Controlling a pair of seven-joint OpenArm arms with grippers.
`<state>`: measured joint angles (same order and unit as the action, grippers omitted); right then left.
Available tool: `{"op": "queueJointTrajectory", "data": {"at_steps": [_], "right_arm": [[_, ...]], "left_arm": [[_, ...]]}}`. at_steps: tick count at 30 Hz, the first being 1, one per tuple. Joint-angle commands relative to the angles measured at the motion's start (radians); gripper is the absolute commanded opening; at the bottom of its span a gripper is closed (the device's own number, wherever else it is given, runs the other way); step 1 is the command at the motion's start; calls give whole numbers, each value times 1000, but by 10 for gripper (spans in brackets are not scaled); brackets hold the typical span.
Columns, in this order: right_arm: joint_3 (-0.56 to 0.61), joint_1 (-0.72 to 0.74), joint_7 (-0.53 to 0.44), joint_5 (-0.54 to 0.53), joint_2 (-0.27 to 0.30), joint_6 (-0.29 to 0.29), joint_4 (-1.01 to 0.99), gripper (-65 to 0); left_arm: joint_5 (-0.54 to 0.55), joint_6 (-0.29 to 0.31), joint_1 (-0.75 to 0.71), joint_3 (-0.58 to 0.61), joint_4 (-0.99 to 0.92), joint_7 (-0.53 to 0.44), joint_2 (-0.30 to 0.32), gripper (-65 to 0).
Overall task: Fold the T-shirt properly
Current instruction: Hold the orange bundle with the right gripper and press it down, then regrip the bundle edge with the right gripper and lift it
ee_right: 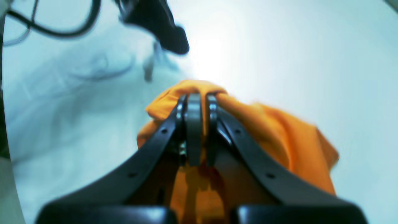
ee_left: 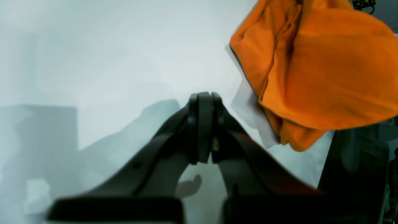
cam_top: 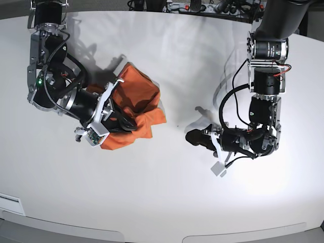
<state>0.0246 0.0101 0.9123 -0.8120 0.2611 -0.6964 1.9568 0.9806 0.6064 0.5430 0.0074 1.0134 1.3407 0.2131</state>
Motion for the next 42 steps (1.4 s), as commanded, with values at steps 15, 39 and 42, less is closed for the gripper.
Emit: {"op": "queueJointTrajectory", "data": {"at_steps": [15, 39, 42], "right_arm": [[180, 164, -124, 213, -85, -2, -77, -650], [180, 462, 45, 112, -166, -2, -348, -262], [132, 483, 272, -153, -153, -2, -210, -275]], "left_arm": [[27, 1, -33, -2, 16, 0, 3, -650], [266, 58, -63, -55, 153, 56, 42, -650], [267, 67, -63, -55, 153, 56, 42, -650]]}}
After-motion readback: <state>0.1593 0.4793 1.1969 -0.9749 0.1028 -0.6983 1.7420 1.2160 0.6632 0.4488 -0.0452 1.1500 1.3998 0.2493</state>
